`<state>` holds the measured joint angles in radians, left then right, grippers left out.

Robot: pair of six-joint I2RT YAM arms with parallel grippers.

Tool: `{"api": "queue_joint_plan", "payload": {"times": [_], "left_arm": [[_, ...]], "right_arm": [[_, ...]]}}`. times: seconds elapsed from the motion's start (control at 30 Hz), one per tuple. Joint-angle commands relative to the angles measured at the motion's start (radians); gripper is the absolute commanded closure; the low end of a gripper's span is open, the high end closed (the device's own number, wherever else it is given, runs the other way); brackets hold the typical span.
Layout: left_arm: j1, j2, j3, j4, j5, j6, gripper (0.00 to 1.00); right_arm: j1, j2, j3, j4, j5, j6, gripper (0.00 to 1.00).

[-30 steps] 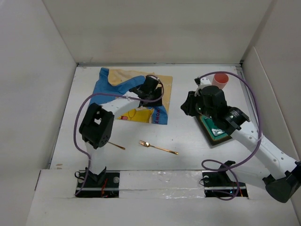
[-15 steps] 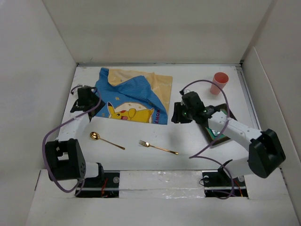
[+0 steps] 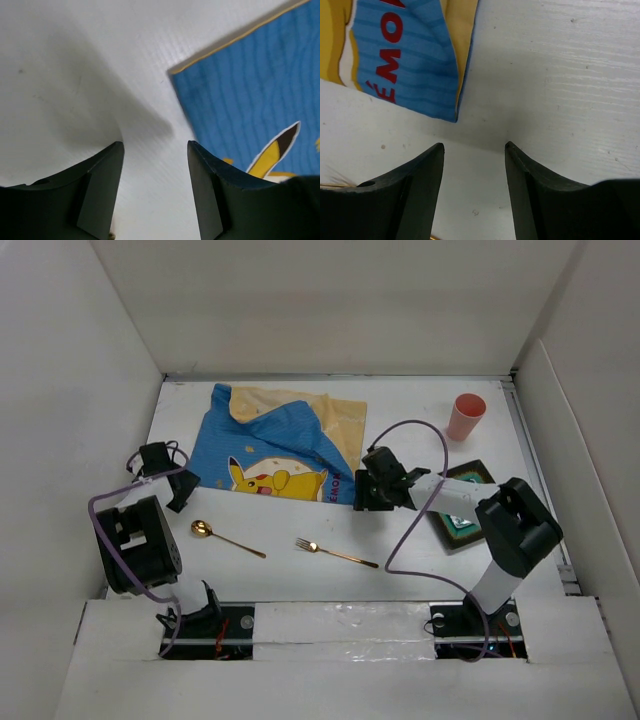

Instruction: Set the dinner table for one person

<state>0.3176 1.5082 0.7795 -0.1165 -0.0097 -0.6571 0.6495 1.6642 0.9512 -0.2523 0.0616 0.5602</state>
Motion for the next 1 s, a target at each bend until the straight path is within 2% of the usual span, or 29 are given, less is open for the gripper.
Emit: {"api": "queue_joint_plan", "payload": {"times": [0.0, 0.2, 0.33, 0.4, 0.5, 0.57, 0.6, 0.67, 0.8, 0.87, 0.97], "left_arm": [[0.000, 0.050, 0.067, 0.026, -0.029, 0.025, 0.48], [0.000, 0.125, 0.101, 0.043, -0.021, 0.027, 0.48], [0.000, 0.176, 0.118, 0.046, -0.016, 0.024, 0.51], [0.000, 0.184, 0.119, 0.052, -0.024, 0.024, 0.51], [0.000, 0.193, 0.129, 0.060, -0.021, 0.022, 0.57], [0.000, 0.201, 0.141, 0.058, -0.016, 0.024, 0.70], [0.000, 0.202, 0.142, 0.057, -0.016, 0.024, 0.73], [0.000, 0.213, 0.155, 0.049, -0.016, 0.027, 0.85], [0.000, 0.219, 0.164, 0.049, -0.019, 0.028, 0.92], [0.000, 0.225, 0.168, 0.049, -0.019, 0.031, 1.00], [0.000, 0.227, 0.172, 0.057, -0.010, 0.039, 1.00]], "right_arm": [[0.019, 0.034, 0.027, 0.073, 0.040, 0.023, 0.43], [0.041, 0.106, 0.064, 0.074, 0.070, 0.029, 0.44], [0.050, 0.128, 0.072, 0.071, 0.089, 0.043, 0.52], [0.059, 0.132, 0.070, 0.073, 0.107, 0.047, 0.52], [0.059, 0.146, 0.077, 0.074, 0.112, 0.052, 0.54], [0.059, 0.152, 0.080, 0.073, 0.121, 0.058, 0.56], [0.059, 0.155, 0.081, 0.074, 0.122, 0.060, 0.57], [0.059, 0.158, 0.092, 0.070, 0.135, 0.066, 0.64], [0.059, 0.160, 0.101, 0.076, 0.150, 0.067, 0.68], [0.059, 0.161, 0.106, 0.090, 0.152, 0.063, 0.74], [0.059, 0.161, 0.119, 0.088, 0.164, 0.053, 0.83]]}}
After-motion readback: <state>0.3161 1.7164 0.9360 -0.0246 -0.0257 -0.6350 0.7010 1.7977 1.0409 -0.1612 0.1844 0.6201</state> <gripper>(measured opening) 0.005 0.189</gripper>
